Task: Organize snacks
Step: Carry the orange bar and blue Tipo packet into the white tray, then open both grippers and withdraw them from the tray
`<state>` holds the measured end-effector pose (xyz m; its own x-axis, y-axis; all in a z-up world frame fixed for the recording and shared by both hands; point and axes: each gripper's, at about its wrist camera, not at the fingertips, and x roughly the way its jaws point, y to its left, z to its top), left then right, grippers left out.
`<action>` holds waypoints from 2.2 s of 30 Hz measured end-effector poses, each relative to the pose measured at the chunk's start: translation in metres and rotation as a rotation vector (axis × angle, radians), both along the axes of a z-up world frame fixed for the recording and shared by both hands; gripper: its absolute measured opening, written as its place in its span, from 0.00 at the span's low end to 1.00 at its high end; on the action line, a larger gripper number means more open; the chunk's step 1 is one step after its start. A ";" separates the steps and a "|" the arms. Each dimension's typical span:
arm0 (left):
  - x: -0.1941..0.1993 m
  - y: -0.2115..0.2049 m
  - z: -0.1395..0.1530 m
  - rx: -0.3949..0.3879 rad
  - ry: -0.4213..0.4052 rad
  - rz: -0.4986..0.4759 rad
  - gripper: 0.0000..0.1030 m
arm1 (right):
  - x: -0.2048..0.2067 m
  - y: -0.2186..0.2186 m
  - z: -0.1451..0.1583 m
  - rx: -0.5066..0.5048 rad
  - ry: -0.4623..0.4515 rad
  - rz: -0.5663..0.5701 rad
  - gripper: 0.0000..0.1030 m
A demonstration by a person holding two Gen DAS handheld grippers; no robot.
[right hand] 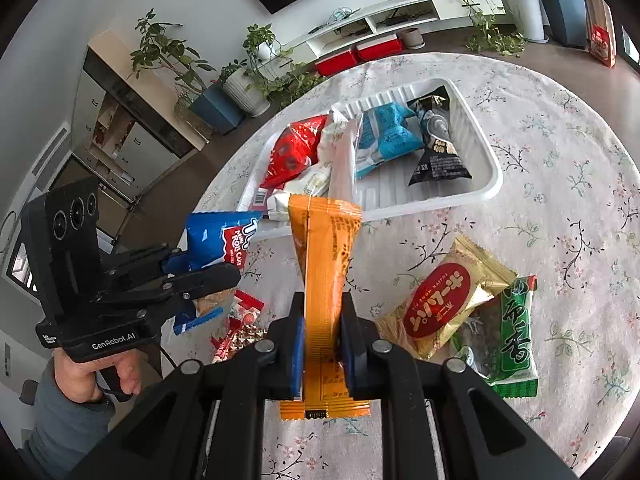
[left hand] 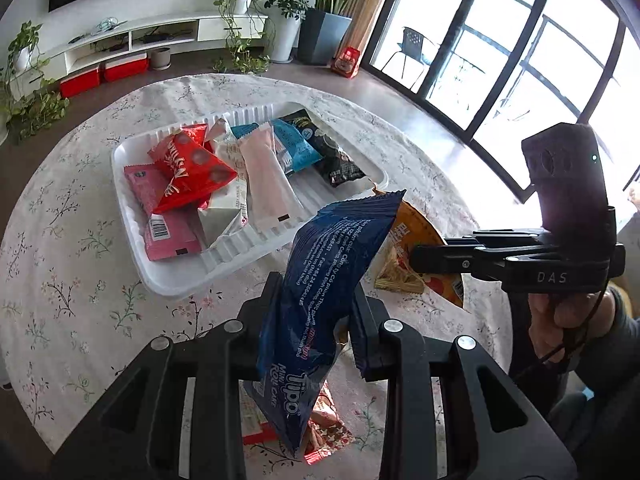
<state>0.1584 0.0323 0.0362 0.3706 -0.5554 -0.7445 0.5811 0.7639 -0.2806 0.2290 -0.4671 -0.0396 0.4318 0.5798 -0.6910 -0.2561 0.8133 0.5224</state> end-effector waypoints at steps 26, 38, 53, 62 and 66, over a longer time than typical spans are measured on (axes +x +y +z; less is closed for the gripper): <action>0.101 0.006 0.040 -0.336 0.099 0.274 0.27 | 0.099 -0.014 0.064 -0.006 -0.101 -0.071 0.16; 0.149 -0.024 -0.019 -0.273 0.168 0.314 0.27 | 0.143 0.005 -0.003 -0.075 0.009 -0.082 0.16; 0.159 -0.034 -0.039 -0.235 0.161 0.311 0.27 | 0.157 0.016 -0.025 -0.110 0.028 -0.086 0.16; 0.155 -0.035 -0.034 -0.201 0.130 0.330 0.55 | 0.157 0.015 -0.026 -0.108 0.039 -0.093 0.26; 0.147 -0.033 -0.019 -0.189 0.096 0.343 0.75 | 0.151 0.010 -0.019 -0.106 0.021 -0.114 0.49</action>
